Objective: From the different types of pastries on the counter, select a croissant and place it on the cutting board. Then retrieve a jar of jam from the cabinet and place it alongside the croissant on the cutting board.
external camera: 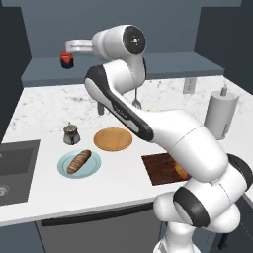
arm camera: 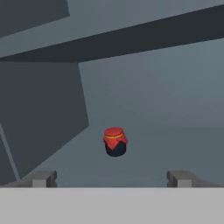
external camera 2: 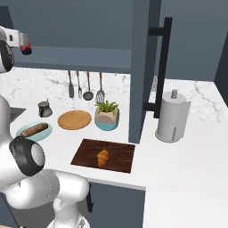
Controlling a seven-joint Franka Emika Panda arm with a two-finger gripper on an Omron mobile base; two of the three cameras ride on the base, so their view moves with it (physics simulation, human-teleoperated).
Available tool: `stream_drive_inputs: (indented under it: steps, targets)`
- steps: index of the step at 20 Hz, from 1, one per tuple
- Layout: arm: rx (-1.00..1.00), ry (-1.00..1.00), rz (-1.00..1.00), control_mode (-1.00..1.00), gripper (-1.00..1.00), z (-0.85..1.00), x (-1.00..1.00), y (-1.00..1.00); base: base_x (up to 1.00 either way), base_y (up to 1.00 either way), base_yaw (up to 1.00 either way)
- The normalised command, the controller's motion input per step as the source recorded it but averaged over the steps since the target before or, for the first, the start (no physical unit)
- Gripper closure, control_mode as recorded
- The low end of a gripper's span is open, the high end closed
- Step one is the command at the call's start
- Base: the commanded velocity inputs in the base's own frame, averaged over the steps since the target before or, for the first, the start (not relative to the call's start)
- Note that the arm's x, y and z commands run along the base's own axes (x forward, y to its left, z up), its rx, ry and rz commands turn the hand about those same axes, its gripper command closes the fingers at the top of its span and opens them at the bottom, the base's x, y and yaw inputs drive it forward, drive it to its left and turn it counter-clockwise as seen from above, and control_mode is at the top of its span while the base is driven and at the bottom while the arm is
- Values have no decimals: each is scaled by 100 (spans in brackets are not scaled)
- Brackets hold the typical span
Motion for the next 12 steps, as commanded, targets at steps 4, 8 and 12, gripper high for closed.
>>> stream_drive_inputs:
  steps: [4, 8, 12]
  targets:
    - [0, -1, 3, -100, -100, -24, 6, 4, 0, 0, 0]
    - [5, 4, 4, -100, -100, -24, 28, 5, 0, 0, 0]
    - [7, 14, 1, -100, -100, -1, 39, 0, 0, 0, 0]
